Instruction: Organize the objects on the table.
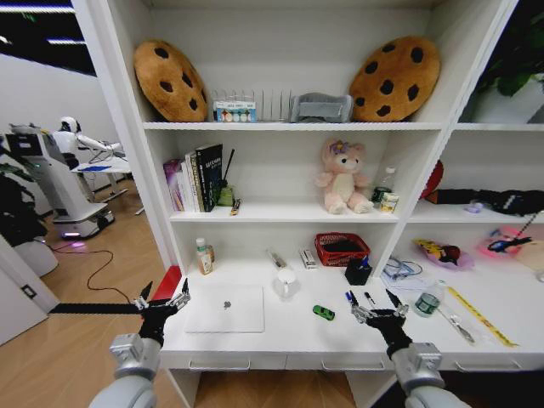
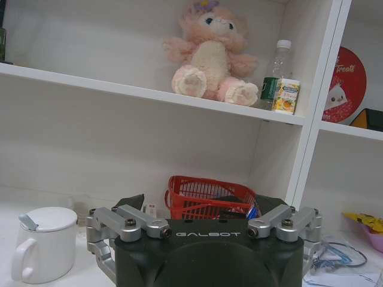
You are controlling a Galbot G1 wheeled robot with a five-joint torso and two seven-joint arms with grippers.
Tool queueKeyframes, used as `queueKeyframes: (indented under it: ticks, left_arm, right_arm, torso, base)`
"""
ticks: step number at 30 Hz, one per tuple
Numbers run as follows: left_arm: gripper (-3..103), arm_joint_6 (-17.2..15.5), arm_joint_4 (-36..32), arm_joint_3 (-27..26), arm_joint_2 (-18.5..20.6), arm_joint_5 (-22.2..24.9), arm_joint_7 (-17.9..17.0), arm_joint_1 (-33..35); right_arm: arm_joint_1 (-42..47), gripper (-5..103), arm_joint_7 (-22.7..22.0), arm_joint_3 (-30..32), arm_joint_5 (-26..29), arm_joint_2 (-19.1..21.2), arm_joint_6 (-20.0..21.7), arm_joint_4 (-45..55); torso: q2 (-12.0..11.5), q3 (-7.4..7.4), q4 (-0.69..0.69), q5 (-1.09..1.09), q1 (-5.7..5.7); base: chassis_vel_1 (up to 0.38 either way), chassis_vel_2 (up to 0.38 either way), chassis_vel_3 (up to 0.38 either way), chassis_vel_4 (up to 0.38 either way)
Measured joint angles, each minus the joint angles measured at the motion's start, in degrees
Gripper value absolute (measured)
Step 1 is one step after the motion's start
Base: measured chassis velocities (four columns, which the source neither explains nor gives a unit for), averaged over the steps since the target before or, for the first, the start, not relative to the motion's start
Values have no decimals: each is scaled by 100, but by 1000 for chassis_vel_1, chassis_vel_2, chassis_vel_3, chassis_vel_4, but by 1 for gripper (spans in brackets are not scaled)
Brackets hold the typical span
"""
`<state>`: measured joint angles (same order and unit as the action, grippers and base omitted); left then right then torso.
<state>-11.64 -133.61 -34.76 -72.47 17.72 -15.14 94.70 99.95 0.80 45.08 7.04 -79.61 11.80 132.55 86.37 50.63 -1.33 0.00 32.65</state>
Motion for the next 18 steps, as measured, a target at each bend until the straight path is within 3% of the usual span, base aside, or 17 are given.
queueKeyframes:
  ticks: [10, 18]
  left_arm:
    - [100, -5, 16, 5, 7, 7, 0, -13]
    - [100, -9, 21, 9, 10, 10, 1, -15]
  right_arm:
    - [13, 100, 94, 26, 37, 17, 255, 91]
    - [-45, 100, 103, 35, 40, 30, 243, 5]
  torso:
    - [-1, 0, 0, -1, 0]
    - [-1, 0, 0, 0, 0]
  base:
    - [-6, -11, 5, 8]
    - [-105, -134, 134, 113]
